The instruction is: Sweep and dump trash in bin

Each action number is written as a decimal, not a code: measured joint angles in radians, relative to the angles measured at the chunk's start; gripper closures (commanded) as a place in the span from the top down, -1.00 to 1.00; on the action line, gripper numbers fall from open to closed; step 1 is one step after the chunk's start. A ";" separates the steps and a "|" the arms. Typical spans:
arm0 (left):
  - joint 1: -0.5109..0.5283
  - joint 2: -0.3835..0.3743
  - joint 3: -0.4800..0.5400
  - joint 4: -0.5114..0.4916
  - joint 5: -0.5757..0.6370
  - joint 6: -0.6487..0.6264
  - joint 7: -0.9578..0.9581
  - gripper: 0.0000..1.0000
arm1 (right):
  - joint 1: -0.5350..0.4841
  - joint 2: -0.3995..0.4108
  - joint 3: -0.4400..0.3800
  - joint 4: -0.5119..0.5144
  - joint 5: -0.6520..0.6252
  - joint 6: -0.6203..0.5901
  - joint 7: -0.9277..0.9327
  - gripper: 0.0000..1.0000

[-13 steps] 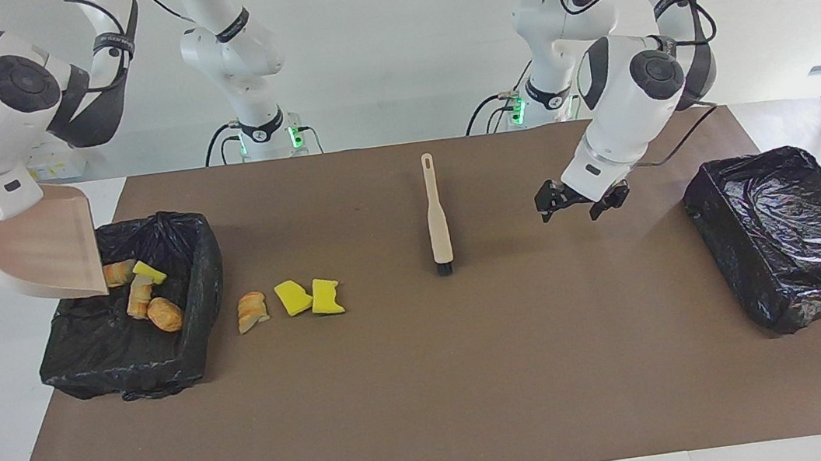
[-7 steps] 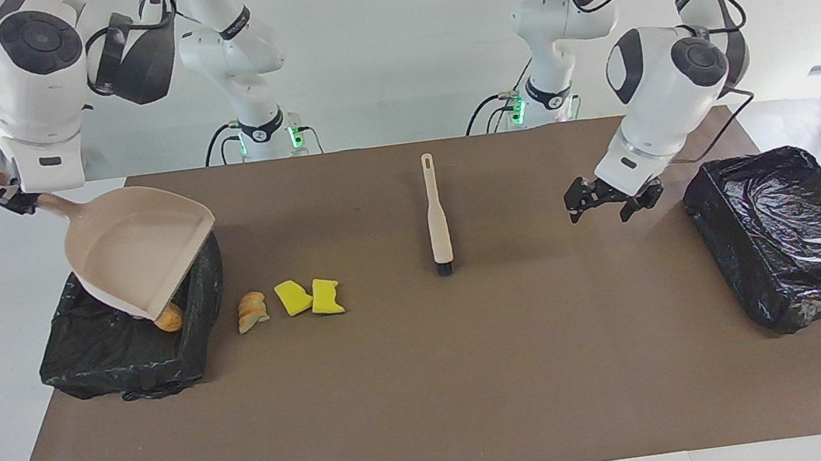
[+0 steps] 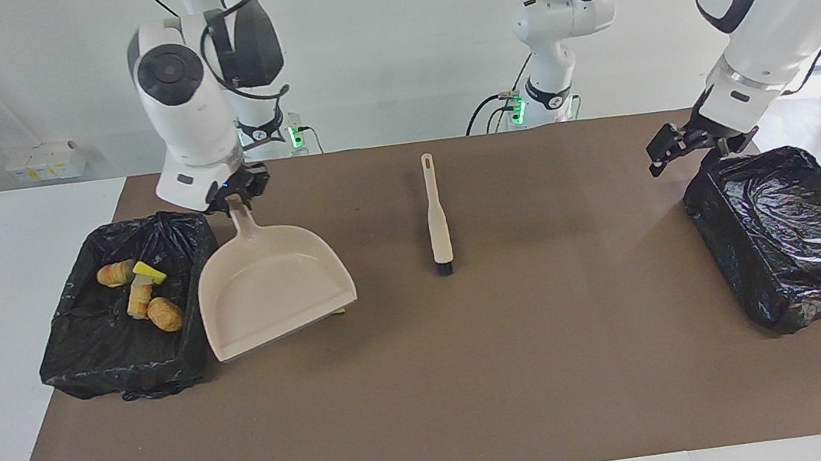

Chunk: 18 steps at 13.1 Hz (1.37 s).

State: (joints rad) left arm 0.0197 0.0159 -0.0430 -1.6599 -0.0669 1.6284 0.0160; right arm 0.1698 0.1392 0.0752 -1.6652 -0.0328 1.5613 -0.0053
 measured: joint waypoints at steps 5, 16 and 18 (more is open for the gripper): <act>0.000 -0.089 -0.015 -0.044 0.003 -0.025 0.001 1.00 | 0.176 0.208 0.002 0.111 0.087 0.154 0.414 -1.00; 0.000 -0.093 -0.031 -0.048 0.036 -0.028 0.059 1.00 | 0.323 0.613 0.005 0.466 0.102 0.304 0.624 -0.34; 0.000 -0.094 -0.035 -0.048 0.036 -0.029 0.059 1.00 | 0.323 0.613 0.005 0.468 0.102 0.302 0.623 1.00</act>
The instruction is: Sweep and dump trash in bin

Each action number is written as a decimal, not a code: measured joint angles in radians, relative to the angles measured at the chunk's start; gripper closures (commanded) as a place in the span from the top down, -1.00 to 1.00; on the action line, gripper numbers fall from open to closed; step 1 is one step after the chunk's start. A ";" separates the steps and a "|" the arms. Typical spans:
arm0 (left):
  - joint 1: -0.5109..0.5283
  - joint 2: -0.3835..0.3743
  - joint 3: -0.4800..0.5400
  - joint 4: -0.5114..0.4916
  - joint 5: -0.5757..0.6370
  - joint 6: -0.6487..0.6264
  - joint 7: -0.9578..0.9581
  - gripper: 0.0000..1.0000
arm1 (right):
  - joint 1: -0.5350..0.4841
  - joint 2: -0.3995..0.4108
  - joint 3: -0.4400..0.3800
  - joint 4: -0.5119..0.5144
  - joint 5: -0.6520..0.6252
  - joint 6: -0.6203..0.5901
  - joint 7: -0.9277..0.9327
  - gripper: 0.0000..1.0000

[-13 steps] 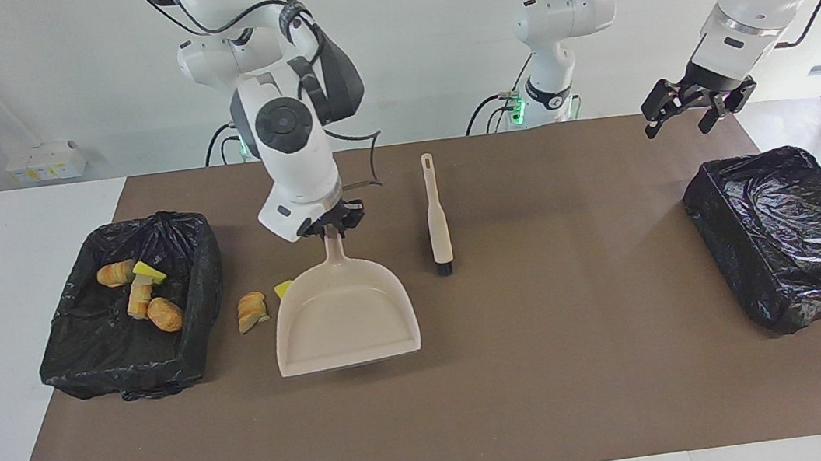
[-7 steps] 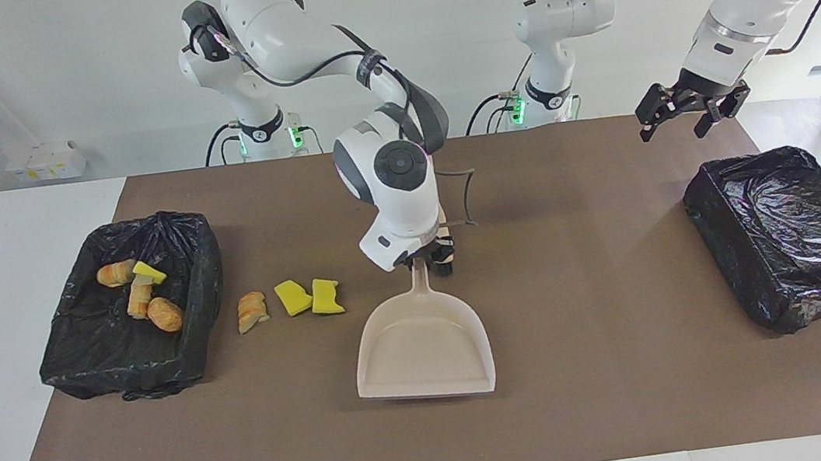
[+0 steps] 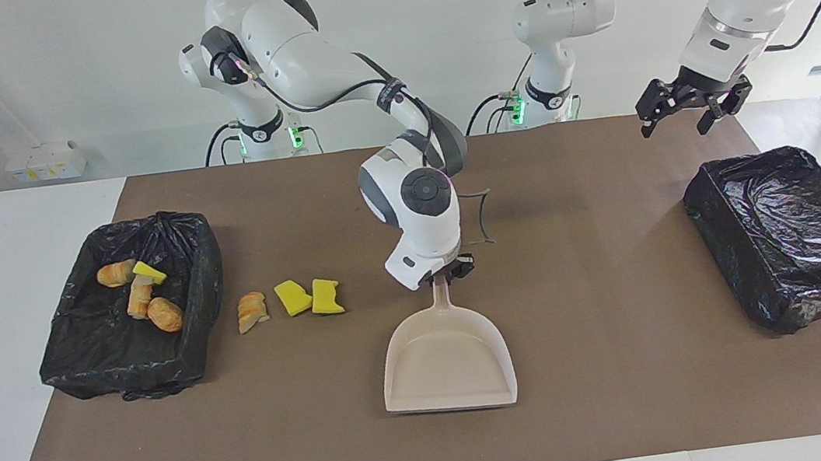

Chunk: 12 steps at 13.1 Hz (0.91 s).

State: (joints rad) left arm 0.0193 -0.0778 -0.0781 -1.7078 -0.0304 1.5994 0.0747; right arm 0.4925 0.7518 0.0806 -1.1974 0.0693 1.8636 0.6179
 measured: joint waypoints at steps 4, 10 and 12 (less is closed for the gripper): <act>0.000 0.012 0.000 0.046 0.000 -0.065 0.000 1.00 | -0.007 -0.026 0.000 0.010 0.001 -0.005 -0.024 1.00; 0.000 0.044 -0.005 0.085 0.000 -0.075 0.000 1.00 | -0.012 -0.214 0.001 -0.103 0.006 -0.151 -0.038 1.00; 0.000 0.044 -0.005 0.085 0.000 -0.076 0.000 1.00 | 0.012 -0.332 0.003 -0.252 0.010 -0.166 -0.038 1.00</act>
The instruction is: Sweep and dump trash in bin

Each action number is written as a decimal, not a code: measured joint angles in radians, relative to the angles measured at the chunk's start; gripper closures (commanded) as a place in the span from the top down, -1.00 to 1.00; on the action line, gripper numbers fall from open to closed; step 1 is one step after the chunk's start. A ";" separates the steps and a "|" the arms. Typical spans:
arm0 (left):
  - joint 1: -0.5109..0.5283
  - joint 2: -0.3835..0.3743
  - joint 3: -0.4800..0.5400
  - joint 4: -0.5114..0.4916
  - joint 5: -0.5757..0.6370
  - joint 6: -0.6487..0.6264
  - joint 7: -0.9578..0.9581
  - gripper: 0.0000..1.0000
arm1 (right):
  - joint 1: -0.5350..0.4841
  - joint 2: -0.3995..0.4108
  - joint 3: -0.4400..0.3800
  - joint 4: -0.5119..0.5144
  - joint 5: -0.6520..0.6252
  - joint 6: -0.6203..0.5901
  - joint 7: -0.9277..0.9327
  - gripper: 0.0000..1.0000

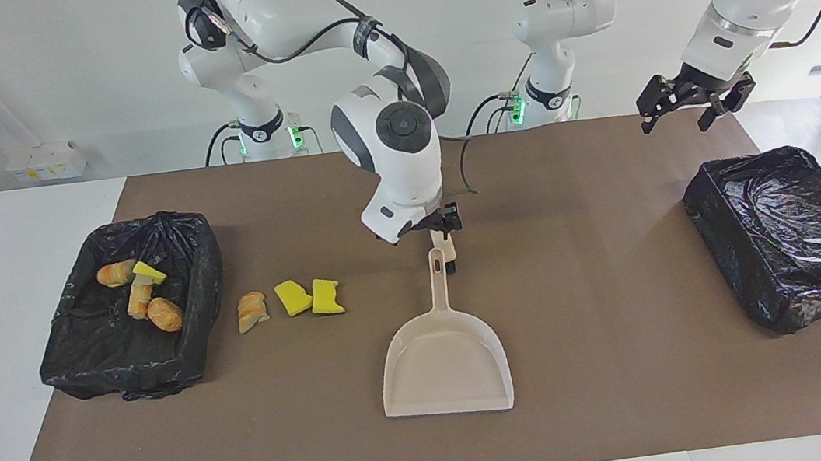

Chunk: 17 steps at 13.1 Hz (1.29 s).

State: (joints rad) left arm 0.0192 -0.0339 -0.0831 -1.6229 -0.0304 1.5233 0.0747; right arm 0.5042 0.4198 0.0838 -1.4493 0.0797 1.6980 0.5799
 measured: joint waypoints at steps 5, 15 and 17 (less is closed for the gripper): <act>0.000 0.000 0.000 0.001 0.000 -0.001 0.001 1.00 | 0.145 -0.248 0.003 -0.485 0.089 0.245 0.019 1.00; 0.000 0.000 0.000 0.001 0.000 -0.002 0.007 1.00 | 0.222 -0.295 0.002 -0.698 0.100 0.457 0.043 0.69; 0.000 0.000 0.000 0.001 0.000 -0.002 0.008 1.00 | 0.222 -0.295 0.002 -0.698 0.100 0.478 0.043 0.12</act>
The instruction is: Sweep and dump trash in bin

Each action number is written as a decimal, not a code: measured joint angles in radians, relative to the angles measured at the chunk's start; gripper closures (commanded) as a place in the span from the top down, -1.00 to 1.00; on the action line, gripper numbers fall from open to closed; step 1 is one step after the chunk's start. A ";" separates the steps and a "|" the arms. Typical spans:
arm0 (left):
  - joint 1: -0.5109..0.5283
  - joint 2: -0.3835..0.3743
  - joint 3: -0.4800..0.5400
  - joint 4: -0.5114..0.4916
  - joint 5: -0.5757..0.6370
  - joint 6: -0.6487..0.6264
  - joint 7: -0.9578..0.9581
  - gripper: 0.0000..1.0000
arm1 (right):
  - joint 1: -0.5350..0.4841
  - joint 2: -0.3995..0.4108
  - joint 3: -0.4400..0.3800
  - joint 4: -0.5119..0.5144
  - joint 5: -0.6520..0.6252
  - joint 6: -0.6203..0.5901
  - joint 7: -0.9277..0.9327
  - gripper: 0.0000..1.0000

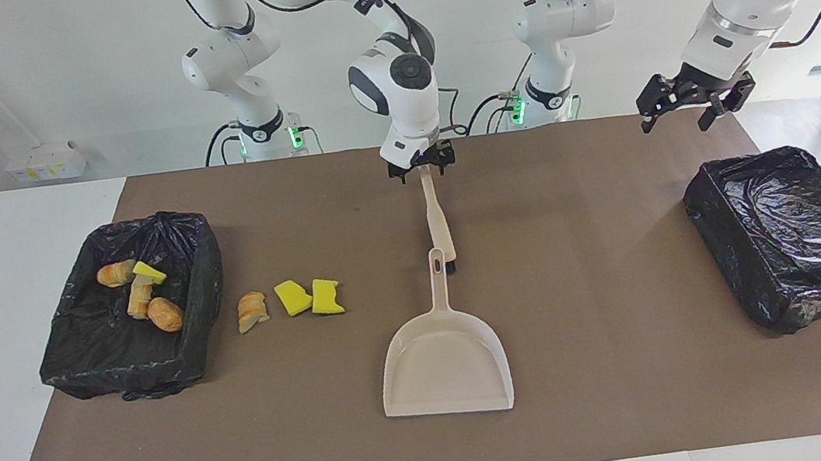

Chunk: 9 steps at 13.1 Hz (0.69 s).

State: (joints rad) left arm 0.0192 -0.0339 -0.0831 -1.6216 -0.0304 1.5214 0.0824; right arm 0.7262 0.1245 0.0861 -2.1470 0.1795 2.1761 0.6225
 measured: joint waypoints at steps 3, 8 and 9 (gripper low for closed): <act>0.000 0.000 0.000 0.000 0.000 0.000 0.000 1.00 | 0.000 0.000 0.000 0.000 0.000 0.002 -0.003 -1.00; 0.000 0.000 0.001 0.001 0.000 -0.001 0.000 1.00 | 0.002 0.001 0.000 0.012 0.002 0.002 0.002 -1.00; 0.000 0.000 0.001 0.004 0.000 -0.001 0.000 1.00 | 0.000 0.001 -0.001 0.019 0.003 0.002 0.009 -1.00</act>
State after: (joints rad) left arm 0.0194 -0.0340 -0.0819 -1.6171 -0.0304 1.5202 0.0827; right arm 0.7260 0.1257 0.0855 -2.1279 0.1823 2.1776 0.6316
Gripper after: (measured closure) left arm 0.000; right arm 0.740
